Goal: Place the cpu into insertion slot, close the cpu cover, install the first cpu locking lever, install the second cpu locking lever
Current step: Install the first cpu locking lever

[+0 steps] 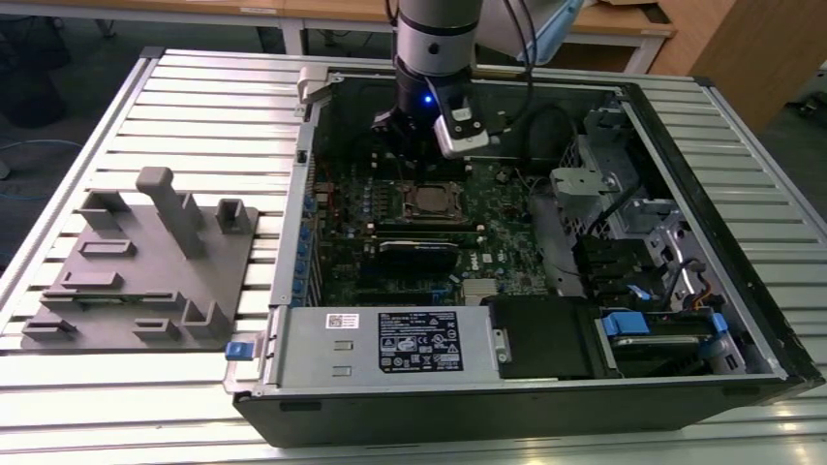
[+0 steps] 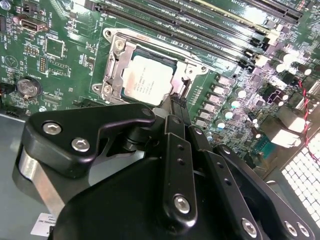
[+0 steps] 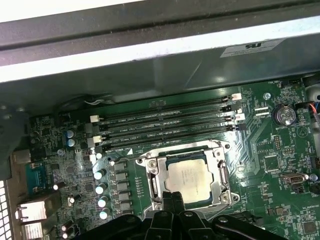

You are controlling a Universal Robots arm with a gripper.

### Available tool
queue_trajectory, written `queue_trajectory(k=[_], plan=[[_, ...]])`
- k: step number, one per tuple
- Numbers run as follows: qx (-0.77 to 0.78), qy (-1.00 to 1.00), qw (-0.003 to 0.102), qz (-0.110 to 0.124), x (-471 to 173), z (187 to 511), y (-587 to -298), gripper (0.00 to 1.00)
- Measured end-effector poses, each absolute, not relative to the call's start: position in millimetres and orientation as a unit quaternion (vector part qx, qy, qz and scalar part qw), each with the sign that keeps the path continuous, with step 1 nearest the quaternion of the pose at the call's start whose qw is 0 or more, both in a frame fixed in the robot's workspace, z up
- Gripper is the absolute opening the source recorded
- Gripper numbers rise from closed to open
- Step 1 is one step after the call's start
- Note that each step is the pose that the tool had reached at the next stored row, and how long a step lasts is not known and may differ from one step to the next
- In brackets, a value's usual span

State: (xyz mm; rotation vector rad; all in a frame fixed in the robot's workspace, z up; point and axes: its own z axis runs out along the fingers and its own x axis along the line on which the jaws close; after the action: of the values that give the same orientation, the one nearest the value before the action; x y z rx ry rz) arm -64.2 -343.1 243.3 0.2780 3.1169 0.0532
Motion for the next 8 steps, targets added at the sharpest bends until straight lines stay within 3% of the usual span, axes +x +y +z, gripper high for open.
queue_trajectory(k=[8], plan=[[0.089,0.996,0.006,0.017,-70.2,242.8,-343.1,0.11]])
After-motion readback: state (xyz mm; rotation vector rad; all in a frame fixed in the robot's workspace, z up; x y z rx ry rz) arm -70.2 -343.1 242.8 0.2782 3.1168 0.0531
